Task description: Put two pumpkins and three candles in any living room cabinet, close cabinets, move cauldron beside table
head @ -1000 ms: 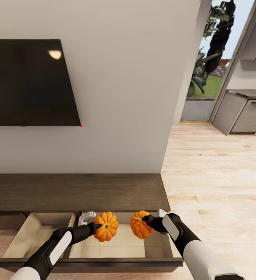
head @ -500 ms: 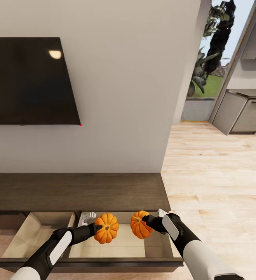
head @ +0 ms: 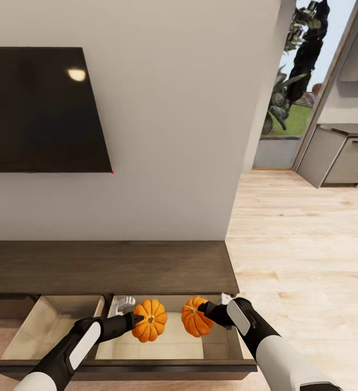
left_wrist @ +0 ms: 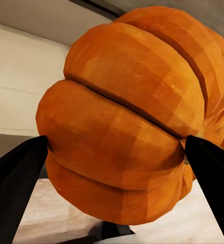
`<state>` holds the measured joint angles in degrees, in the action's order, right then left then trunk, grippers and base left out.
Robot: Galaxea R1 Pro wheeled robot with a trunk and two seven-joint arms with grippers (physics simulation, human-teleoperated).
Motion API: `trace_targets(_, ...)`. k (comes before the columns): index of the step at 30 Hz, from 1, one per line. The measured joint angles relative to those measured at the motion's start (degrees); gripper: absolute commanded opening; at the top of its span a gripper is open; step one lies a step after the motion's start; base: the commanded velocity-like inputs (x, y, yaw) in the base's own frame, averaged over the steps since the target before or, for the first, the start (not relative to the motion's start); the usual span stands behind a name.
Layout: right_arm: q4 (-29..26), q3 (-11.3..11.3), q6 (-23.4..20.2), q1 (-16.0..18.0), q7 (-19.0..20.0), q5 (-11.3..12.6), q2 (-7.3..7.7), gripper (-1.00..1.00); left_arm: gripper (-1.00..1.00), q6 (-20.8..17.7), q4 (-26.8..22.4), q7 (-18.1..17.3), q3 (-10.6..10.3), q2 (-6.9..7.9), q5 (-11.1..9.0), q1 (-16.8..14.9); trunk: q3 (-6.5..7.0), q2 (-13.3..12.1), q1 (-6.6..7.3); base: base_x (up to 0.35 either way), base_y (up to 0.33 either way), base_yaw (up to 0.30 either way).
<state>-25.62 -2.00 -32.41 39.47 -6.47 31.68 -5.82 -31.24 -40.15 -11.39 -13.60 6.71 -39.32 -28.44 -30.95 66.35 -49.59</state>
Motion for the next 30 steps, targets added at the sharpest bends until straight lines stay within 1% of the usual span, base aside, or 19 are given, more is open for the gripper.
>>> trace_targets(1,-0.05,0.05,-0.52,0.03,-0.05,-0.05,0.0,-1.0,-1.0,-0.05,-0.01,0.01,0.0,0.0,0.03,0.0,0.01,0.0,0.0,0.0,0.0,0.0)
trace_targets(4,-0.07,0.06,-2.0,0.04,-0.15,-0.14,0.0,-1.0,-1.0,-0.18,-0.02,-0.02,-0.03,0.0,0.08,0.0,-0.53,1.19,-0.65,0.0,0.0,0.0)
trace_targets(9,-0.1,0.08,-2.66,0.06,-0.2,-0.12,0.01,-1.0,-1.0,-0.23,0.09,-0.03,-0.08,0.0,0.09,0.0,-1.43,3.2,-1.75,0.0,0.0,0.0)
trace_targets(24,-0.1,0.09,-2.4,0.05,-0.14,-0.12,-0.07,-1.0,-1.0,-0.36,0.37,-0.03,-0.12,0.0,0.09,0.0,-4.12,9.21,-5.05,0.0,0.0,0.0)
trace_targets(30,-0.12,0.06,-2.25,0.06,-0.12,-0.09,-0.08,-1.0,-1.0,-0.35,0.39,0.35,-0.13,-0.26,0.05,-0.06,-5.2,11.62,-6.37,0.0,0.0,0.0)
